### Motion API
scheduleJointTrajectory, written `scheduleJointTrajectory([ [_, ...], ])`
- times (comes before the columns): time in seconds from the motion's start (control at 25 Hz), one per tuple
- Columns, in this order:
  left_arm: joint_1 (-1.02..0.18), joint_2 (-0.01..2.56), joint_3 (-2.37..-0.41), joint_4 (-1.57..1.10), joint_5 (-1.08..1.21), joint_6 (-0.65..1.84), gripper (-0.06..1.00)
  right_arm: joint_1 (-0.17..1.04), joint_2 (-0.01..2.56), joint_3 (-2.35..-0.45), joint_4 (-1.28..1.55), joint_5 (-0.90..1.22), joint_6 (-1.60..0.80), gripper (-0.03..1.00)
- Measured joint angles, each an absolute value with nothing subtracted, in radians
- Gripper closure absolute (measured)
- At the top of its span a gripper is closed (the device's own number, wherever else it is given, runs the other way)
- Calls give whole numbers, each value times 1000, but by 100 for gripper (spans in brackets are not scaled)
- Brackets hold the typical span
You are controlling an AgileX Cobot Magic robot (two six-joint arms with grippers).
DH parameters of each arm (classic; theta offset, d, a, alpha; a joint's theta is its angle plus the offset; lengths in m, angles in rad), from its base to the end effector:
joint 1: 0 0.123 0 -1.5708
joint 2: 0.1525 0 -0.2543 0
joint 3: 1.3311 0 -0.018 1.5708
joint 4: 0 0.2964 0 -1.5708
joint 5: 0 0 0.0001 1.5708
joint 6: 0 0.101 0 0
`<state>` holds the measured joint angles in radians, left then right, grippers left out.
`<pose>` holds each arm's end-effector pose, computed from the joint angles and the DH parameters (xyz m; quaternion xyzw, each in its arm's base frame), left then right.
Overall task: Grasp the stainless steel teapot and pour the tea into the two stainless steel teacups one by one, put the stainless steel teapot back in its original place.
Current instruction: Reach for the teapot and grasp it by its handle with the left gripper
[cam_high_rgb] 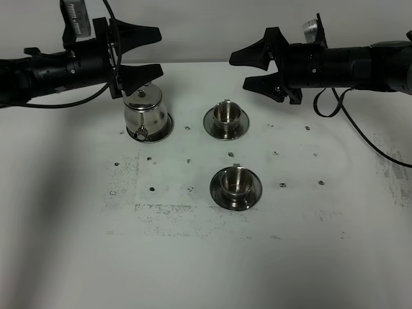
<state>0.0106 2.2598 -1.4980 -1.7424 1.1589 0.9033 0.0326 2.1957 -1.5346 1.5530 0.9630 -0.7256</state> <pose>0.4747 -0.0862 0.1085 -0.0812 0.7465 -0.6250 0.2133 0.4817 0.0987 0.1259 0.0987 0.8071 0.5433 0.2090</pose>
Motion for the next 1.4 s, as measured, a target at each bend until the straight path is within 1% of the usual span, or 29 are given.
scheduleJointTrajectory([
  [0.28, 57, 2257, -1498, -1737, 1188, 901, 21, -34, 2167, -1535, 1473, 964, -728, 38],
  [0.52, 104, 2224, -1498, -1650, 1188, 877, 21, -158, 2079, -1535, 1343, 997, -719, 38],
  [0.68, 138, 2199, -1498, -1610, 1188, 860, 21, -248, 2012, -1535, 1219, 1024, -684, 38],
  [0.92, 166, 2184, -1498, -1559, 1189, 858, 21, -341, 1867, -1535, 955, 1038, -585, 38],
  [1.28, 171, 2182, -1498, -1497, 1168, 860, 21, -358, 1585, -1532, 526, 1118, -361, 38],
  [1.4, 171, 2181, -1498, -1475, 1142, 866, 21, -358, 1470, -1463, 411, 1133, -296, 38],
])
